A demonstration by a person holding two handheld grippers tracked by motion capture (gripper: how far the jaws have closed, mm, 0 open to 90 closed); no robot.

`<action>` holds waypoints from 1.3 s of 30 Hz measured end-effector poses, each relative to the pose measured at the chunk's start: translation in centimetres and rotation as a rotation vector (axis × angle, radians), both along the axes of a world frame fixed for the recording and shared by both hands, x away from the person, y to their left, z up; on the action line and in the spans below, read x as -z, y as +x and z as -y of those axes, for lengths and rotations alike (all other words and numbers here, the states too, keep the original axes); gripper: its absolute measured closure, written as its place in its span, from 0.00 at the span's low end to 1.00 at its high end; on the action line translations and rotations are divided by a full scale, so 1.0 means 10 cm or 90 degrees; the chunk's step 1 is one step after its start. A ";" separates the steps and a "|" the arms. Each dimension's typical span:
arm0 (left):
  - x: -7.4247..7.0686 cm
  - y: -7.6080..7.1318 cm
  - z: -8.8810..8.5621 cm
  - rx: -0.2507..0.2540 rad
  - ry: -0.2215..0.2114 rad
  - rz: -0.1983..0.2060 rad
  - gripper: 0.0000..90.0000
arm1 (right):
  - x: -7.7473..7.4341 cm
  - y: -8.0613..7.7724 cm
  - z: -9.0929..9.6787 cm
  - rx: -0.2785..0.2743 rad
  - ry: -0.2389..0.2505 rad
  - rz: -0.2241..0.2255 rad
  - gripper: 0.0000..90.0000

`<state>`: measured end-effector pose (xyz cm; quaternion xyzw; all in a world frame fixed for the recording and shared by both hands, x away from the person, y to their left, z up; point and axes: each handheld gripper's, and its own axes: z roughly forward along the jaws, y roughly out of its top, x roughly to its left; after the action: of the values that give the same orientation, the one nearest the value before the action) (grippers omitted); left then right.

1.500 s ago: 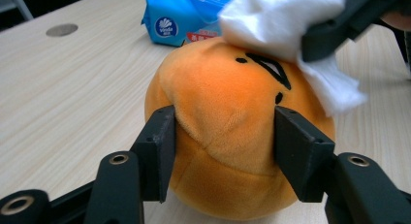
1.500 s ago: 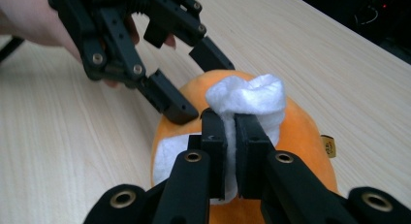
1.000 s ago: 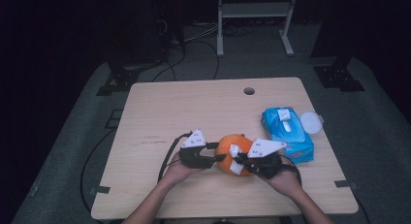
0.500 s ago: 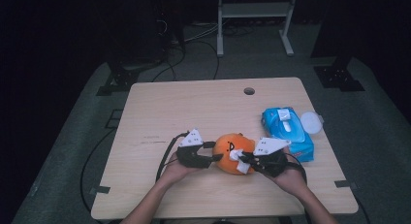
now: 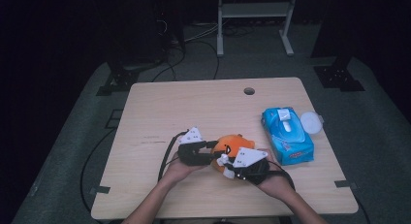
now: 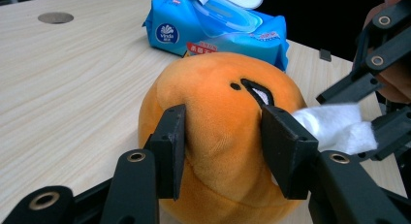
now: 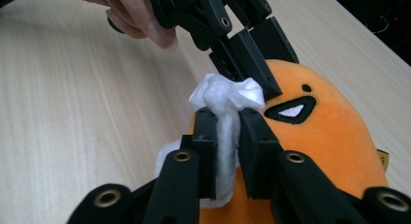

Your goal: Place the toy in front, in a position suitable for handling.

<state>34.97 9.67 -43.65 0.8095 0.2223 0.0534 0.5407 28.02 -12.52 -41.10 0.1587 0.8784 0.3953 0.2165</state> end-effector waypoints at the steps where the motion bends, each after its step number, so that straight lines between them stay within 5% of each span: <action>1: 0.00 0.00 0.00 0.003 0.000 0.001 0.60 | 0.01 0.01 -0.01 0.009 0.013 -0.001 0.78; 7: 0.01 -0.01 0.00 0.004 0.007 0.008 0.61 | 0.04 0.03 -0.04 0.037 0.030 0.004 0.82; 14: 0.01 -0.02 0.01 0.006 0.017 0.018 0.56 | -0.01 0.04 0.04 0.015 0.010 -0.014 0.92; 18: 0.02 -0.01 -0.02 0.005 0.019 0.017 0.55 | -0.05 0.02 0.17 0.021 -0.002 -0.017 0.92; 23: 0.03 -0.01 -0.02 0.004 0.021 0.022 0.55 | -0.11 0.11 0.53 0.075 -0.008 -0.027 0.93; 26: 0.03 -0.03 0.00 0.009 0.028 0.035 0.55 | -0.11 0.14 0.57 0.086 -0.004 -0.036 0.93; 30: 0.03 -0.02 -0.01 0.012 0.028 0.027 0.53 | -0.10 0.13 0.50 0.067 0.019 -0.049 0.92; 32: 0.00 0.00 -0.04 0.018 0.025 0.009 0.39 | -0.05 0.12 0.42 0.044 0.016 -0.070 0.93; 33: -0.05 0.05 -0.07 0.012 -0.013 -0.030 0.30 | -0.02 0.11 0.39 0.031 0.016 -0.079 0.93; 34: -0.05 0.05 -0.07 0.012 -0.013 -0.030 0.29 | -0.02 0.11 0.39 0.031 0.016 -0.079 0.93; 36: -0.07 0.08 -0.08 0.010 -0.062 -0.049 0.34 | 0.02 0.04 0.28 -0.018 0.004 -0.091 0.93; 39: 0.00 0.04 -0.01 -0.002 -0.009 -0.028 0.45 | -0.01 0.02 0.26 -0.021 -0.002 -0.081 0.93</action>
<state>35.38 9.79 -43.61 0.8060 0.2359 0.0352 0.5417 28.23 -15.09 -41.00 0.1685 0.8934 0.3868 0.1541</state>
